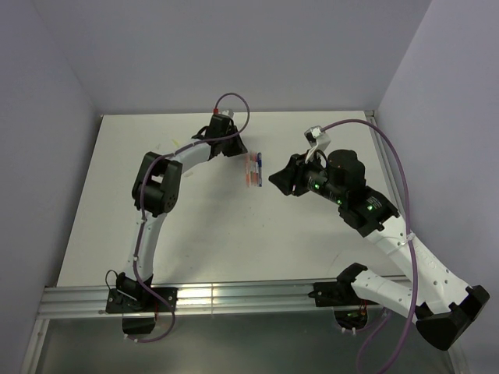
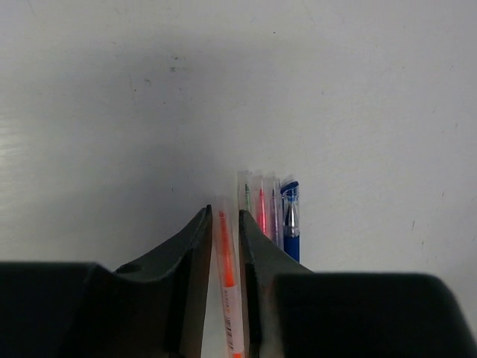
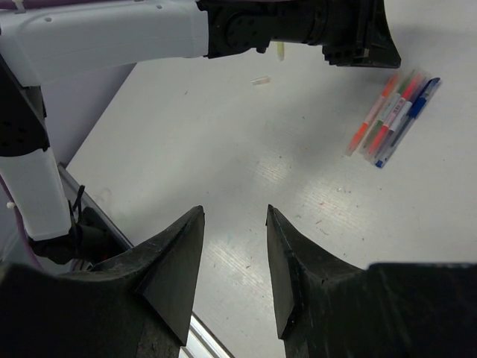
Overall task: Insert the pens into the pen caps
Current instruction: Place the pen at the center of the board, then pick up the pen from the center of the board.
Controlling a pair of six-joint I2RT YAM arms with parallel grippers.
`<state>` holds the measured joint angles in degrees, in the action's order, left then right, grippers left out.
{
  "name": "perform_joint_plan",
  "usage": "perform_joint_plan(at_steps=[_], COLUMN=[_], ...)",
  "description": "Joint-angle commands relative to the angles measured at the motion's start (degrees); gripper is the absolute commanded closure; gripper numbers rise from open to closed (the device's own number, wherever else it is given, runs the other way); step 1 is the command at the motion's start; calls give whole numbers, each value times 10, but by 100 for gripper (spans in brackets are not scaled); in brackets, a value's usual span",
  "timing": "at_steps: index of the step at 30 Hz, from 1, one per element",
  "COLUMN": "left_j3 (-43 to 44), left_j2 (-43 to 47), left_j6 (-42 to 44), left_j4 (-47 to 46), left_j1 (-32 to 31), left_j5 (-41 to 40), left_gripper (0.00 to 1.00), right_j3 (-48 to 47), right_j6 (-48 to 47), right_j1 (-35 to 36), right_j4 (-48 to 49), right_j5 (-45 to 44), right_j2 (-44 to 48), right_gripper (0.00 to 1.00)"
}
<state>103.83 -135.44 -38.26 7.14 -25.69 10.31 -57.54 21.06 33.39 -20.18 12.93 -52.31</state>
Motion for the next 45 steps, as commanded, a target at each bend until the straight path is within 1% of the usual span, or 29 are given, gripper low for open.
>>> perform_joint_plan(at_steps=[1, 2, 3, 5, 6, 8, 9, 10, 11, 13, 14, 16, 17, 21, 23, 28, 32, 41, 45], left_j3=[-11, -15, -23, -33, -39, -38, -30, -27, -24, -23, -24, -27, -28, -28, -20, 33, 53, 88, 115], left_j2=[76, 99, 111, 147, 159, 181, 185, 185, 187, 185, 181, 175, 167, 146, 129, 77, 54, 11, -10], left_j6=[19, 27, 31, 40, 40, 35, 33, 29, 21, 14, 3, -1, 1, 14, 21, 23, 31, 31, 28], left_j4=[-10, -6, 5, 22, 32, 84, 108, 144, 160, 181, 200, 205, 205, 193, 194, 217, 213, 210, 225], left_j1=[5, 6, 7, 11, 13, 20, 22, 25, 34, 46, 63, 80, 97, 122, 128, 137, 138, 143, 144], left_j5=[-27, -41, -78, -124, -186, -256, -329, -359, -388, -418, -422, -413, -405, -377, -376, -368, -370, -359, -356], left_gripper=[75, 74, 73, 72, 72, 72, 71, 70, 67, 65, 65, 64, 64, 62, 61, 59, 57, 57, 58], right_j3=[3, 3, 3, 3, 4, 4, 3, 3, 2, 3, 2, 0, 1, 3, 3, 2, 4, 6, 6], right_j6=[-10, -11, -11, -10, -11, -10, -8, -8, -9, -8, -8, -8, -8, -7, -7, -7, -7, -9, -10], right_j1=[-1, -2, -1, -1, -1, -1, -1, -2, -1, -1, -1, -1, -1, -1, -2, -1, -1, -1, -1], right_j4=[13, 13, 13, 14, 15, 16, 16, 16, 16, 17, 17, 15, 15, 16, 14, 14, 16, 14, 13], right_j5=[-3, -3, -2, 0, 0, 2, 3, 3, 4, 5, 6, 7, 8, 10, 10, 10, 9, 6, 4], right_j2=[9, 8, 7, 7, 6, 7, 6, 5, 6, 7, 6, 4, 4, 9, 10, 10, 13, 13, 14], right_gripper=[53, 53, 53, 53, 53, 53, 53, 53, 53, 53, 53, 53, 53, 53, 53, 53, 53, 53, 53])
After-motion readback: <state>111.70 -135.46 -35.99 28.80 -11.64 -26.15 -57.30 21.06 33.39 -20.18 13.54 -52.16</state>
